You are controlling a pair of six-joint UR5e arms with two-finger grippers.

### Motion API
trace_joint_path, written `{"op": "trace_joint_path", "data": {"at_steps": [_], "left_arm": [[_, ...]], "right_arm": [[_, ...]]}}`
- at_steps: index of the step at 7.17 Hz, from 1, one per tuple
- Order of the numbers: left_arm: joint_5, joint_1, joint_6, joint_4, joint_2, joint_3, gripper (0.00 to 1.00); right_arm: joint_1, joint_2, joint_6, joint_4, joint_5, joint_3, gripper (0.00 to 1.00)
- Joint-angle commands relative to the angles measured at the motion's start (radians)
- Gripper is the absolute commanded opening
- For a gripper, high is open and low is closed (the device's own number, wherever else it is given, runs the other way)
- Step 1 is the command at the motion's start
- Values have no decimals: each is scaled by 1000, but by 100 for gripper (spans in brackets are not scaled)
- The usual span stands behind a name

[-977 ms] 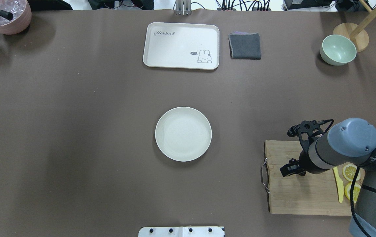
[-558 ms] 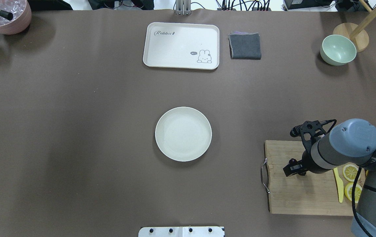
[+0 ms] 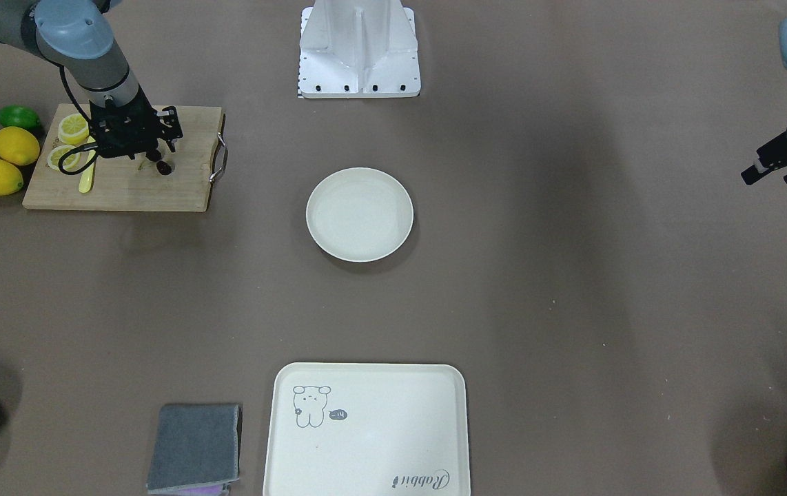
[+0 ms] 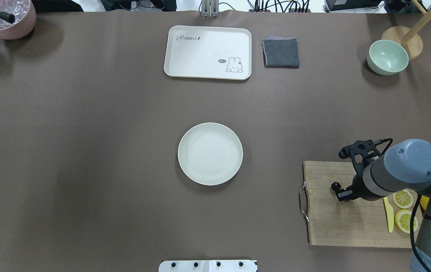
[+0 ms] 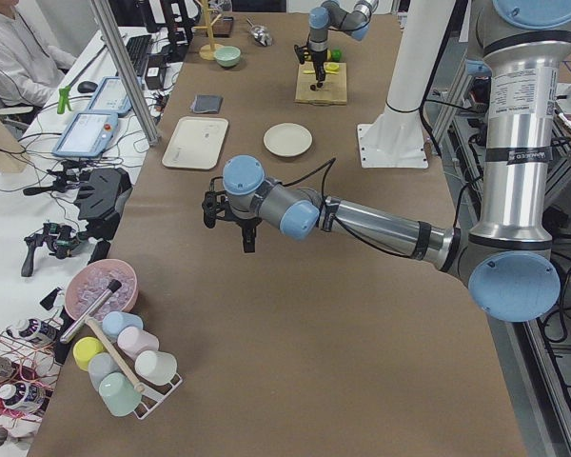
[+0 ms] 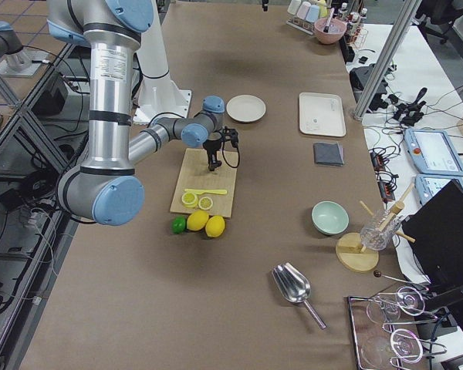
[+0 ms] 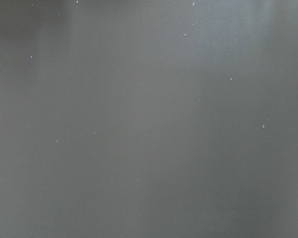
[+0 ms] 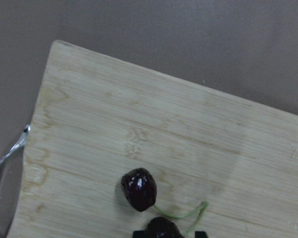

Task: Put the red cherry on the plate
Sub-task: 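Lower the right gripper and grasp the cherry pair by the stem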

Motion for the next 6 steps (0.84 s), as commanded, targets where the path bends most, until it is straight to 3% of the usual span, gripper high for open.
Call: {"op": "trace_joint_path", "data": {"at_steps": [1,4,6], "left_arm": [[0,0,0,0,0,-2,99],[-2,-4,0,-1,2,-20,99],[-2,-4,-2,0,-3,-31,98]], "right_arm": [[-14,-8,7,0,-28,6,0],[25,-7,8,-44,22,87,0],[154,16,-48,-310,128,270,0]]}}
